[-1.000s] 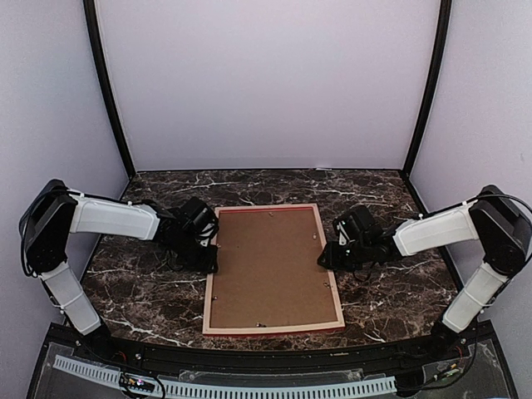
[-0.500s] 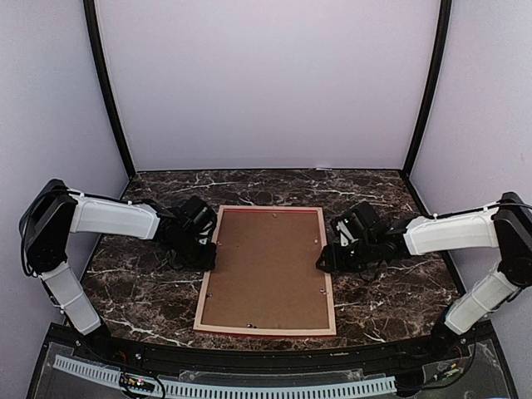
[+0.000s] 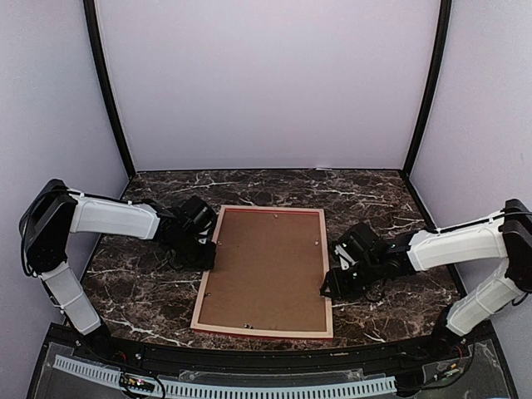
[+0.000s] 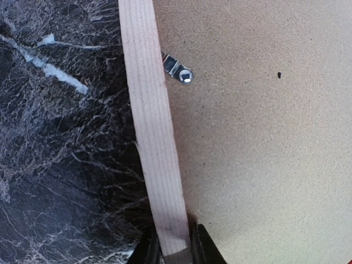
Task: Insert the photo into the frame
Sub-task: Press the fastener onto the backboard.
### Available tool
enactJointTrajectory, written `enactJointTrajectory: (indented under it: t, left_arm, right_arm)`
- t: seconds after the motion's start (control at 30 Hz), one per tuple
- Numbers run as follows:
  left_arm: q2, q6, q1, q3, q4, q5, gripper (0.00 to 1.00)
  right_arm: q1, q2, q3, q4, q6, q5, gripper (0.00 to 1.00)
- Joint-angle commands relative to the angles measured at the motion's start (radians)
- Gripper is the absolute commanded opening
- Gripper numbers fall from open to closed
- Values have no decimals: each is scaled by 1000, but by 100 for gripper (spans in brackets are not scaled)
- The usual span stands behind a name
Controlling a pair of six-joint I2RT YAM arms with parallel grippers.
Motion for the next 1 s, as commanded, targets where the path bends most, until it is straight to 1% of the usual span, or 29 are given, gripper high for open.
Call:
enactJointTrajectory:
  t: [0.0,0.3,0.67,0.8,0.97]
  left_arm:
    - [4,29,-3,9,-14,-9,19]
    - [12,31,-3,10,-12,-5,19]
    - [18,31,-3,8,-7,2,19]
    - [18,30,-3,6,-7,5,18]
    - [20,32,-3,6,-8,7,18]
  right_arm:
    - [18,20,-9,3,10,-7,48]
    - [24,51,13,-22,-4,9,42]
    - [37,73,34,-72,-39,68,42]
    - [36,74,40,-87,-44,82,38]
    - [37,72,52,-91,-49,84,29]
